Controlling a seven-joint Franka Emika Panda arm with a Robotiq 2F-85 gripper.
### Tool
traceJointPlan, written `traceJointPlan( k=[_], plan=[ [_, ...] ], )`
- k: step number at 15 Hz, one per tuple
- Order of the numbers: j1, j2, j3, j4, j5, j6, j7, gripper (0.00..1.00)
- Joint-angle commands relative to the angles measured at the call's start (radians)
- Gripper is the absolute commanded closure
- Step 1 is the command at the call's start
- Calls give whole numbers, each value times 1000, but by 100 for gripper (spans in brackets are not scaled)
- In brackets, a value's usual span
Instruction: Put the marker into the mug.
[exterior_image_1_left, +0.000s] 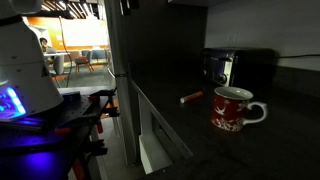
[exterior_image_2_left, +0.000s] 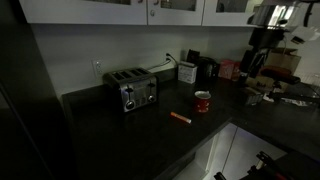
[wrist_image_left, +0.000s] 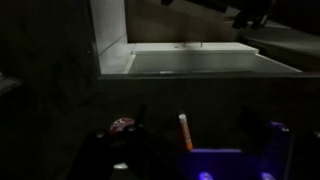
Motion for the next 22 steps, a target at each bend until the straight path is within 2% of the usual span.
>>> traceJointPlan(
  k=[1, 5, 7, 10, 16, 22],
  plan=[
    [79, 261, -16, 130, 58, 88, -122, 0],
    [130, 520, 19, 253, 159, 252, -257, 0],
    [122, 645, 57, 316, 199, 348, -311, 0],
    [76, 815, 142, 418, 274, 392, -378, 0],
    [-44, 1060, 303, 604, 223, 380, -373, 0],
    [-97, 1204, 384, 677, 145, 397, -380, 0]
  ],
)
